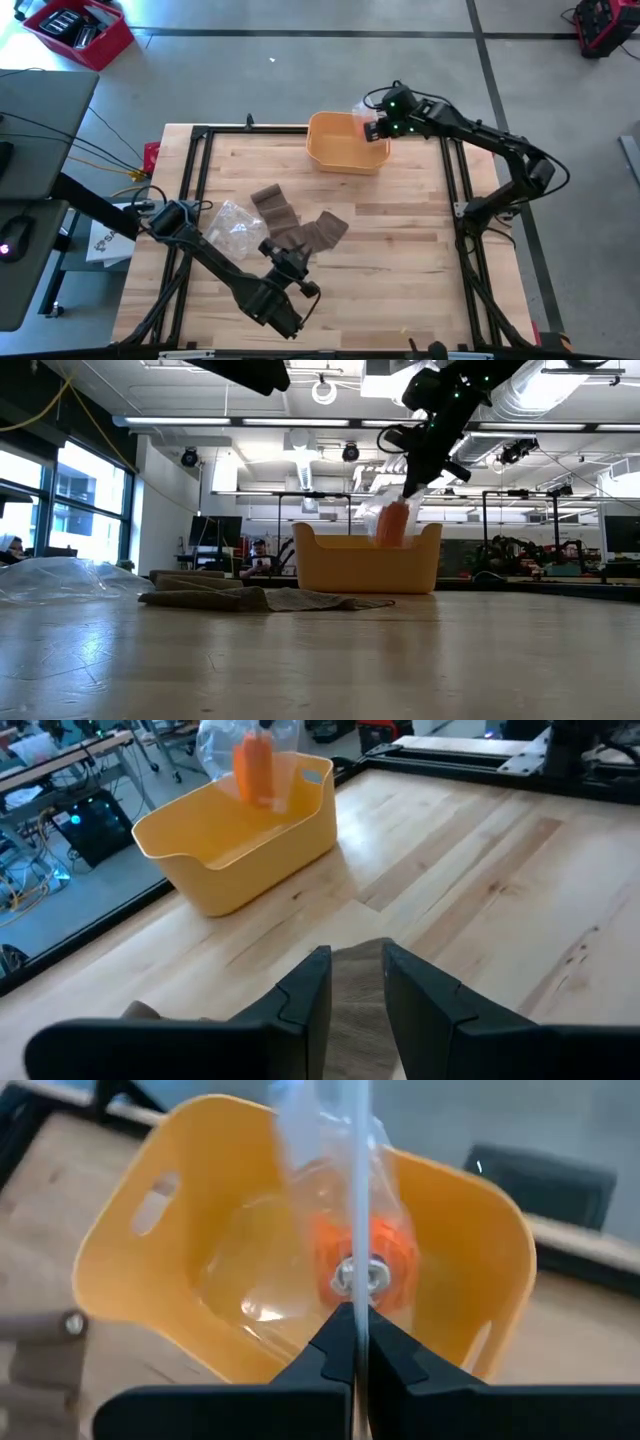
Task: Roll bandage
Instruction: Put the bottom transparent zip bag into the orange bin
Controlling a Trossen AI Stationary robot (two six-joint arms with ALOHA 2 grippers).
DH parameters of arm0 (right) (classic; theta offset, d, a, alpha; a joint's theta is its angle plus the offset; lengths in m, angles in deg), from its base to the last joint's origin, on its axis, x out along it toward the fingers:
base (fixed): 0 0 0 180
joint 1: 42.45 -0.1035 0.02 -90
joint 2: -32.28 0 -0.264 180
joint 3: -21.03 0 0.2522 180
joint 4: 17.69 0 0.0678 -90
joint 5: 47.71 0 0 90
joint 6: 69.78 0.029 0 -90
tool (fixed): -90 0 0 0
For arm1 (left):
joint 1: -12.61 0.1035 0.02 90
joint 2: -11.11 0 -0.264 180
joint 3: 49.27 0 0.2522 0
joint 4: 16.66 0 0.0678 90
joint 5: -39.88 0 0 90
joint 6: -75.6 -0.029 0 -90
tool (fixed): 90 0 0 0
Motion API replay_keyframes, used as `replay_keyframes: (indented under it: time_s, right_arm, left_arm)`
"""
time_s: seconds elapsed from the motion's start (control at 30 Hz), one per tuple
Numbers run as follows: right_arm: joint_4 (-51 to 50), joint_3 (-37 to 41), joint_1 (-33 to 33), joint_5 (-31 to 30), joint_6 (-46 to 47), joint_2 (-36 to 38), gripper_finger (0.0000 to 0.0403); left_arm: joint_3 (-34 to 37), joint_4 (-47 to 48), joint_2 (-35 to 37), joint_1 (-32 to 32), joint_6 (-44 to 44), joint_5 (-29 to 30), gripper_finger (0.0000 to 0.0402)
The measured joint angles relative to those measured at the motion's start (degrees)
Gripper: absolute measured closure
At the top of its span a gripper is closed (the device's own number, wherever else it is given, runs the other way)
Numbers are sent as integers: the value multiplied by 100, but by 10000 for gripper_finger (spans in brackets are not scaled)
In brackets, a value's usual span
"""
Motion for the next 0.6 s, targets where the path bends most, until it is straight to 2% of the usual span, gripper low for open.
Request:
replay_keyframes:
  time_s: [0.1, 0.2, 0.33, 0.6]
  right_arm:
    - [-119, 1, -122, -95, 488, 6, 403]
    - [-650, 1, -280, -133, 936, 68, 403]
    - [-1184, 6, -603, -537, 1411, 86, 403]
    - [-1162, 7, -603, -885, 1826, 87, 403]
  left_arm:
    - [0, -6, 0, -74, 0, 106, 316]
    - [0, -14, 0, -137, 0, 235, 316]
    - [0, -26, 0, -230, 0, 411, 316]
    - [3, -31, 0, -454, 111, 426, 316]
